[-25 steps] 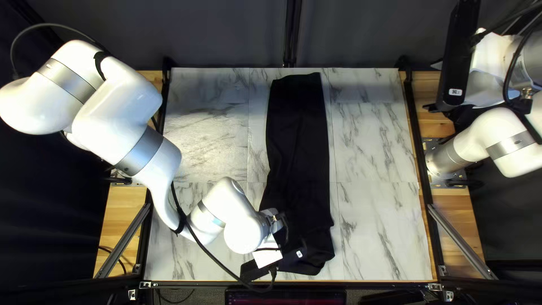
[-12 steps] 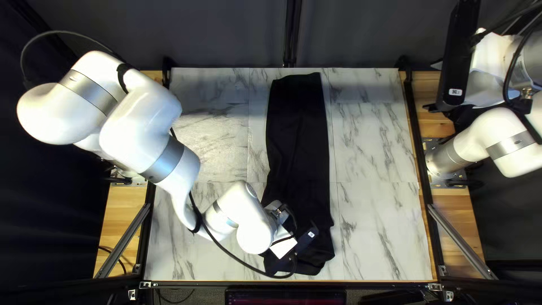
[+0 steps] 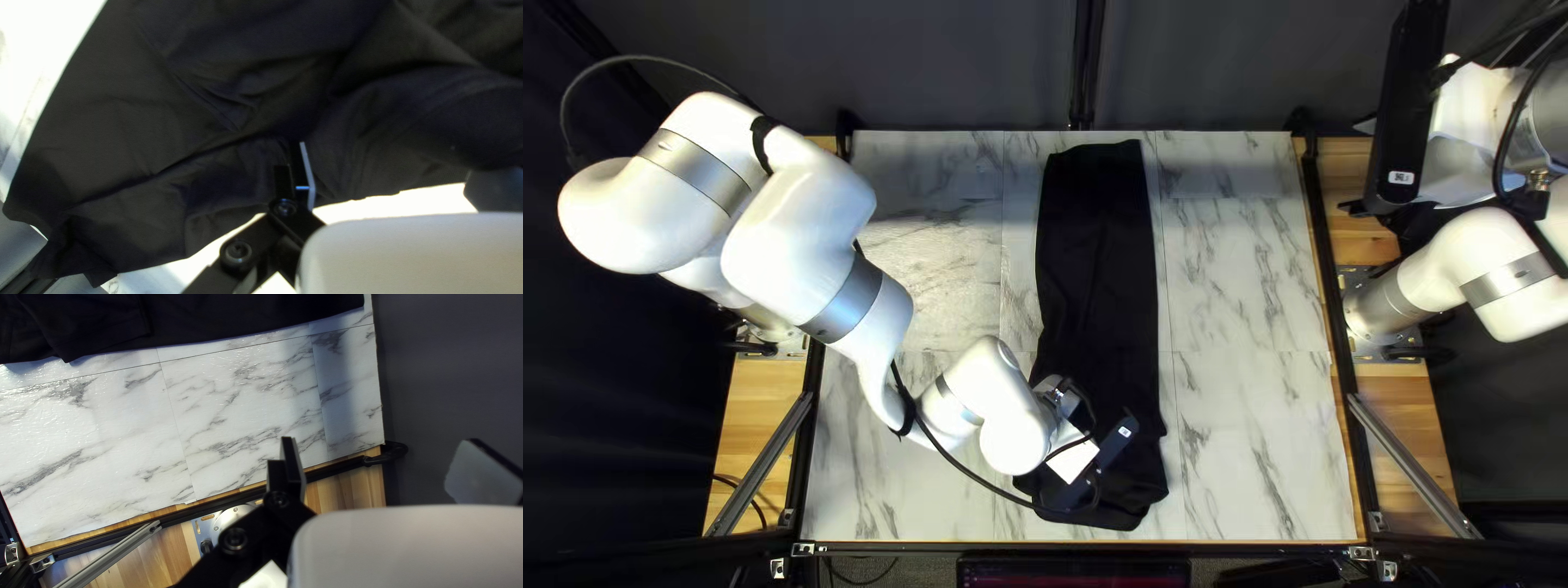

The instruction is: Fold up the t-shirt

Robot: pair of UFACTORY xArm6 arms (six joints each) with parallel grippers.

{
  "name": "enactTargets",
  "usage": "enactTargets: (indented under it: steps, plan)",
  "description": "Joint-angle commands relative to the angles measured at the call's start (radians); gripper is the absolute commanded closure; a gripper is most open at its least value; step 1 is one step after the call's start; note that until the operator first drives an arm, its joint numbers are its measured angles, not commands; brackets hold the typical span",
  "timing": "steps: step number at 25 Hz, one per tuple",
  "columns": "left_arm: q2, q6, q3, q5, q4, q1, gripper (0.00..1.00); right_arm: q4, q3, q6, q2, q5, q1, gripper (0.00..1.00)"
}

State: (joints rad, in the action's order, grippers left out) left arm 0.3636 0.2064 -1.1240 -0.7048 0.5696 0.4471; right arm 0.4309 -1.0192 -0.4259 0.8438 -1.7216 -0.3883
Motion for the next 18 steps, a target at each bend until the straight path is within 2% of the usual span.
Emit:
enactTargets:
  steps: [1,5,10,18]
  plan:
    - [0.013,0.035,-0.009,0.050,0.038,-0.016,0.16,0.000,0.000,0.000,0.000,0.000,0.000,0.00]
    - [0.018,0.060,-0.015,0.072,0.069,-0.021,0.16,0.000,0.000,0.000,0.000,0.000,0.000,0.00]
    - [0.025,0.105,0.030,0.113,0.099,-0.023,0.16,0.000,0.000,0.000,0.000,0.000,0.000,0.00]
    - [0.027,0.118,0.047,0.085,0.086,-0.019,0.17,0.000,0.000,0.000,0.000,0.000,0.000,0.00]
